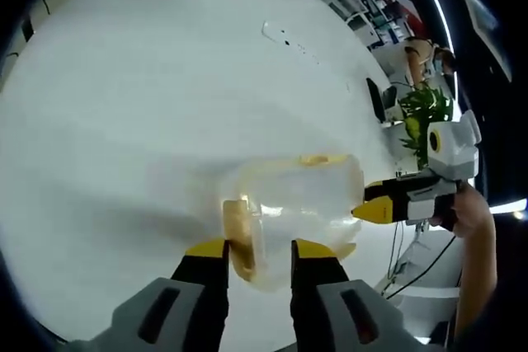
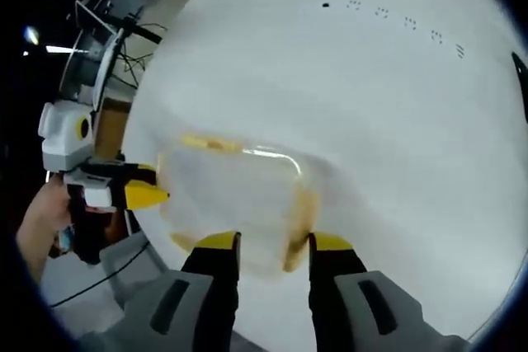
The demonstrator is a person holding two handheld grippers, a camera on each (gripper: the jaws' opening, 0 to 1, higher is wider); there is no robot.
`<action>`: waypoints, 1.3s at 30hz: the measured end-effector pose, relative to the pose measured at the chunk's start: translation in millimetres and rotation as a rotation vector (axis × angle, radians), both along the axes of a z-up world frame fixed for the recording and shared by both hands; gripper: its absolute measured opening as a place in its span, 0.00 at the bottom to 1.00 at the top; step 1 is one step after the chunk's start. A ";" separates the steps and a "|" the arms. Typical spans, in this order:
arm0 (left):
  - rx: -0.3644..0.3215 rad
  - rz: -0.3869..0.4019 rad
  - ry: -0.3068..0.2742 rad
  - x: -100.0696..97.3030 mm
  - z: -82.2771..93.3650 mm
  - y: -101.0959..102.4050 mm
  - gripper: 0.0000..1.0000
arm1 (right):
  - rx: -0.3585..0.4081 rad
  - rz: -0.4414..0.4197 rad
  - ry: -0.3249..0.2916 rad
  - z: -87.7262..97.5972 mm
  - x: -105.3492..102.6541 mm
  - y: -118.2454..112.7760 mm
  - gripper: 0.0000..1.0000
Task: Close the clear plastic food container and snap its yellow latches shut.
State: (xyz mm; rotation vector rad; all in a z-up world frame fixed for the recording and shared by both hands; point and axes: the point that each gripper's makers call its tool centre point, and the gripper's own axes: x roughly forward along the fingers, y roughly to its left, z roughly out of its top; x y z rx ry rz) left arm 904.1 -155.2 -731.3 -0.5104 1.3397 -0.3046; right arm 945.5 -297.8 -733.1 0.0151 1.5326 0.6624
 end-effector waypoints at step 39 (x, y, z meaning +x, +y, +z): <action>-0.053 -0.120 0.001 -3.1 3.3 -2.7 0.19 | 0.027 -0.153 -0.009 -1.8 -2.5 0.3 0.32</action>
